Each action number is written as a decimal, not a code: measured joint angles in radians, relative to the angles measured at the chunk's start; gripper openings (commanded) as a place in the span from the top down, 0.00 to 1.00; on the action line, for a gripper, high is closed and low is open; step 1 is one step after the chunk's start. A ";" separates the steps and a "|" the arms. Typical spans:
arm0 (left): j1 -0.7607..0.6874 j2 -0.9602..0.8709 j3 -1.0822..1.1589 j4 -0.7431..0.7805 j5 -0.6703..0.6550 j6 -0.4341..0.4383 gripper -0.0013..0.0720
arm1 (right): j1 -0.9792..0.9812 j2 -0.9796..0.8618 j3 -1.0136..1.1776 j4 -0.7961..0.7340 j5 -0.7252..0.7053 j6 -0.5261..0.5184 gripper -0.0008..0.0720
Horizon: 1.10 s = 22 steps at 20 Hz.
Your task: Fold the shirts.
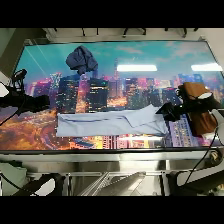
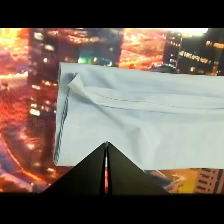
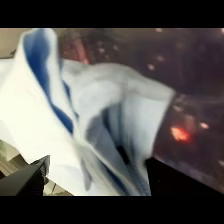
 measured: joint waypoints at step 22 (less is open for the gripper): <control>-0.699 -0.398 0.019 -0.200 0.409 -0.070 0.97 | 0.171 0.536 -0.003 -0.069 0.121 0.230 0.96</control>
